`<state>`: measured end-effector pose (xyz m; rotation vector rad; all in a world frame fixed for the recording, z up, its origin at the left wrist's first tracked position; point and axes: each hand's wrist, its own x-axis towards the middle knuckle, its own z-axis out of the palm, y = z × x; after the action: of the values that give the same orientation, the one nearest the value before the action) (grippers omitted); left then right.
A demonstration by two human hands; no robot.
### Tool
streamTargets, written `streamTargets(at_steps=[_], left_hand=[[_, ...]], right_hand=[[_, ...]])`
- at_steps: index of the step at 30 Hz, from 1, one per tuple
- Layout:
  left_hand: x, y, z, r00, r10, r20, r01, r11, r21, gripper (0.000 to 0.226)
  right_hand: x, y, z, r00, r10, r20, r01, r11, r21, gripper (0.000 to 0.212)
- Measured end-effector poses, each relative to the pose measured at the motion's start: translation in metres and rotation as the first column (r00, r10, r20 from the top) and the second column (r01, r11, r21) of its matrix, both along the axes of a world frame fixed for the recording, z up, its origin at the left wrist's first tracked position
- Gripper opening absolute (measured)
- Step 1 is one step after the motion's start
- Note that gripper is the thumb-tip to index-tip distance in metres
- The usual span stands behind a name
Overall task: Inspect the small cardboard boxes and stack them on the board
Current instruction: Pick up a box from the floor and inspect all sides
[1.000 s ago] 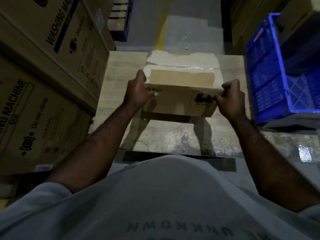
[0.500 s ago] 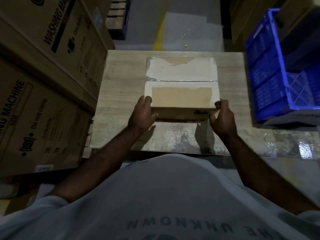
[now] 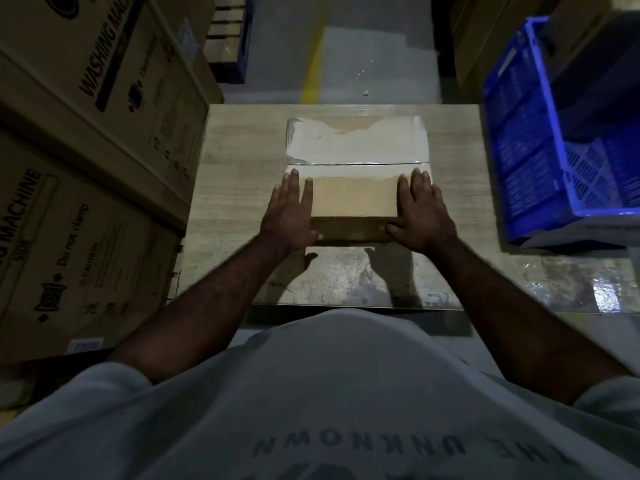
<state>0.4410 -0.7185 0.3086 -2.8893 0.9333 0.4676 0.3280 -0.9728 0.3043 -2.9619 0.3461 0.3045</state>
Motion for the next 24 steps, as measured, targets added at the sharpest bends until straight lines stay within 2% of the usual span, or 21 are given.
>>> streamTargets(at_steps=[6,14,24], left_hand=[[-0.0021,0.0027,-0.0064,1.0,-0.01,0.018,0.011,0.999,-0.042,0.135],[0.002,0.0012,-0.011,1.0,-0.023,0.017,0.023,1.0,-0.017,0.146],[-0.0045,-0.0044,-0.0113,1.0,0.016,0.022,-0.016,0.999,-0.032,0.141]], right_hand=[[0.0008,0.0017,-0.0072,0.999,0.024,-0.031,-0.027,0.995,-0.098,0.122],[0.0035,0.0022,-0.0058,0.998,0.033,-0.061,-0.041,0.991,-0.124,0.127],[0.0019,0.0,-0.0057,0.997,0.043,-0.06,-0.05,0.993,-0.109,0.128]])
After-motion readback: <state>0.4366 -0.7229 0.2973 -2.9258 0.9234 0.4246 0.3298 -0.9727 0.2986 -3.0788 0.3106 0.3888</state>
